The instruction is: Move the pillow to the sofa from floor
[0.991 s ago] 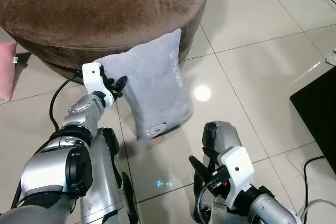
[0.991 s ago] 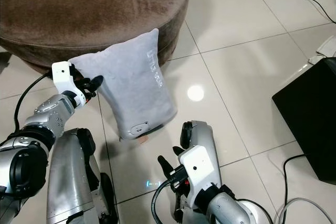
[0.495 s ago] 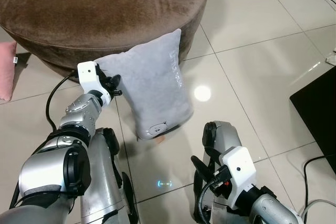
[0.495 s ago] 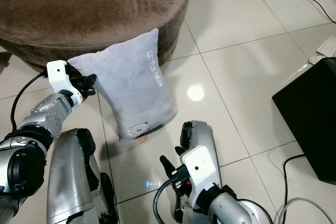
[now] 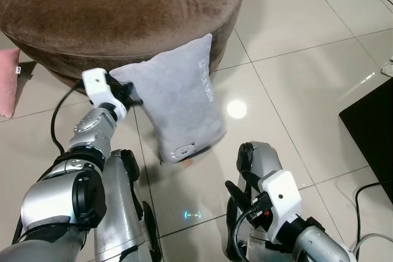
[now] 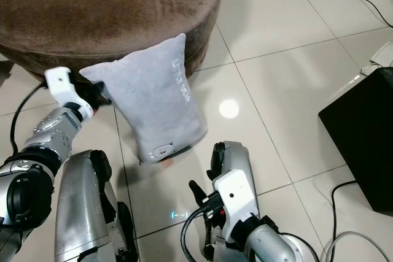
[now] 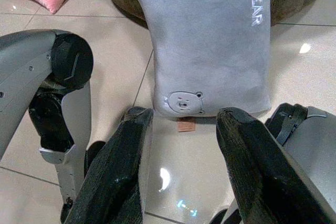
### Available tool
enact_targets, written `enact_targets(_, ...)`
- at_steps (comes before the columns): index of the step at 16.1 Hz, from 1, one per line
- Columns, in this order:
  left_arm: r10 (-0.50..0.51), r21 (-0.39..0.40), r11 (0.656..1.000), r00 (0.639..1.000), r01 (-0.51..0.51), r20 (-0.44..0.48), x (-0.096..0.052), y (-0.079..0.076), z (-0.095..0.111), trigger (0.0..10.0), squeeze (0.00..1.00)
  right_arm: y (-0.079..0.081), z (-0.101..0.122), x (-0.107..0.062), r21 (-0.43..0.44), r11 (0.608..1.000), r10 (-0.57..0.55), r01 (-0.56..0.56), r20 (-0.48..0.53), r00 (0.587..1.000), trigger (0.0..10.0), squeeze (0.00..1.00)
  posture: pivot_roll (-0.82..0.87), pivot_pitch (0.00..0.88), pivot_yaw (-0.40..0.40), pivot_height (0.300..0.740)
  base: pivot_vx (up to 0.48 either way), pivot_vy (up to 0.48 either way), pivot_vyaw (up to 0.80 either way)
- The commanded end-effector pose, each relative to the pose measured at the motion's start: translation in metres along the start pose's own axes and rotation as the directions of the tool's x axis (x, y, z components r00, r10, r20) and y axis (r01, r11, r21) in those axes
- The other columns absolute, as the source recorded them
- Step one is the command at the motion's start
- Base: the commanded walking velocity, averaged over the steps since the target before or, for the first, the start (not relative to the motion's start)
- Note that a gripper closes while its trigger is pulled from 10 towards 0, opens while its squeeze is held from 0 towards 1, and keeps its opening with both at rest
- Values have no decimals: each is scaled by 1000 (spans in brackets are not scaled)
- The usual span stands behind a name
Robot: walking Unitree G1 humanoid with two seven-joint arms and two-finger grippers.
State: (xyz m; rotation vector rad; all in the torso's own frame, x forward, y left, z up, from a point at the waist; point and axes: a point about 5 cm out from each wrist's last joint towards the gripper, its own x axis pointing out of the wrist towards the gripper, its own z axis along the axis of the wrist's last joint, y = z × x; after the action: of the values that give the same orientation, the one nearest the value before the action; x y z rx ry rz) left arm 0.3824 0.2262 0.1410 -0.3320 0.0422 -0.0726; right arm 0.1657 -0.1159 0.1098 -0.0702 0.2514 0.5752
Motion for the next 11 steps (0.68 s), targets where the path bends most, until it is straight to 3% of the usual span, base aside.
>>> enact_targets(1,61,5,998,994,-62,93,-2,9,14,0,0,-1,-3,-2,18,1000,-8,9,-12,1000,10000,0,-92,295,-12,419,0,0,0)
enact_targets(2,102,28,994,989,-106,110,-2,13,20,824,0,-2,-3,-2,17,1000,-9,9,-13,1000,10000,0,-92,297,-14,419,0,0,0)
enact_targets(3,114,38,992,987,-119,114,-2,14,22,824,0,-2,-3,-2,16,1000,-9,9,-13,1000,10000,0,-92,297,-14,419,0,0,0)
enact_targets(4,100,24,994,988,-104,116,-1,14,24,10000,569,-2,-3,-2,15,1000,-8,8,-14,1000,10000,0,-92,298,-15,419,0,0,0)
enact_targets(5,76,-17,997,990,-74,115,-1,14,25,10000,1000,-2,-3,-3,14,1000,-7,7,-16,1000,10000,0,-98,293,-18,419,0,0,0)
enact_targets(8,151,-41,988,986,-148,76,-4,26,26,10000,1000,-3,-2,-8,7,1000,-10,10,-17,1000,10000,0,-122,291,-21,419,0,0,0)
enact_targets(11,176,-86,982,979,-168,98,-6,32,31,10000,1000,-3,-2,-13,2,1000,-9,9,-26,1000,10000,0,-132,292,-29,419,0,0,0)
